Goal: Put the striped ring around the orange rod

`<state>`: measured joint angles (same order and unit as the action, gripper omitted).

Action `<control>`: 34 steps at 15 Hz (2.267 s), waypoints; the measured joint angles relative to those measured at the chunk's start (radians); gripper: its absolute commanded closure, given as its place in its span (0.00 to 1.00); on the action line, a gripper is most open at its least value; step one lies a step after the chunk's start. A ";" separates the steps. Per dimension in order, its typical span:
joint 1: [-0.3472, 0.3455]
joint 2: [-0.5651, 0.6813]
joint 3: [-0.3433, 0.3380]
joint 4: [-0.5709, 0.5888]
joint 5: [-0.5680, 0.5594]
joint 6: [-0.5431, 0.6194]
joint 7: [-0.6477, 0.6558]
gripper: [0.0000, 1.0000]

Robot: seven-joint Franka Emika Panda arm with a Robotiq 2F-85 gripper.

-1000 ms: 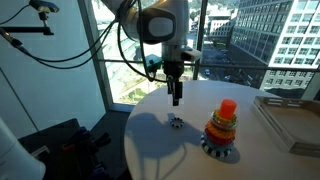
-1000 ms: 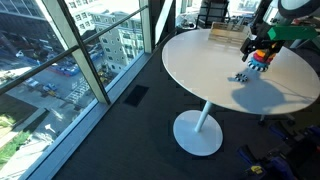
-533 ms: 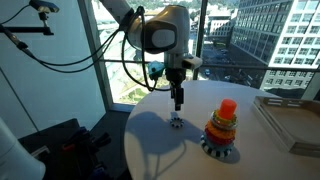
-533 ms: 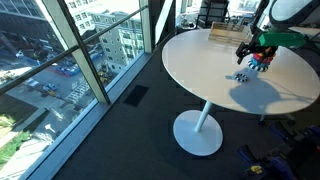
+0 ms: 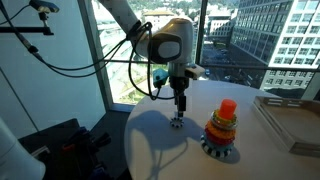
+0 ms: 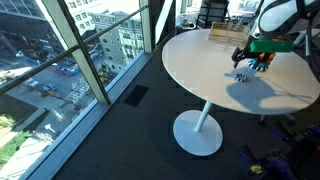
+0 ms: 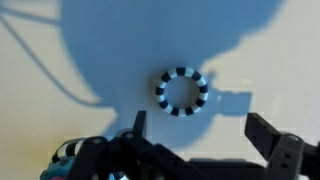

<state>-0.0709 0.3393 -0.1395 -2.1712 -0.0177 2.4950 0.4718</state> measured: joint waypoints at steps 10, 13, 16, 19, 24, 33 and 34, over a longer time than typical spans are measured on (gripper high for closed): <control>0.025 0.097 -0.019 0.022 0.026 0.082 0.017 0.00; 0.027 0.109 -0.019 0.022 0.053 0.092 0.016 0.00; 0.027 0.113 -0.019 0.022 0.072 0.093 0.014 0.00; 0.027 0.114 -0.019 0.022 0.081 0.093 0.014 0.00; 0.027 0.115 -0.019 0.019 0.085 0.093 0.013 0.00; 0.024 0.135 -0.019 0.014 0.100 0.094 0.012 0.00; 0.024 0.137 -0.019 0.014 0.106 0.095 0.010 0.00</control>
<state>-0.0471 0.4764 -0.1588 -2.1574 0.0883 2.5901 0.4820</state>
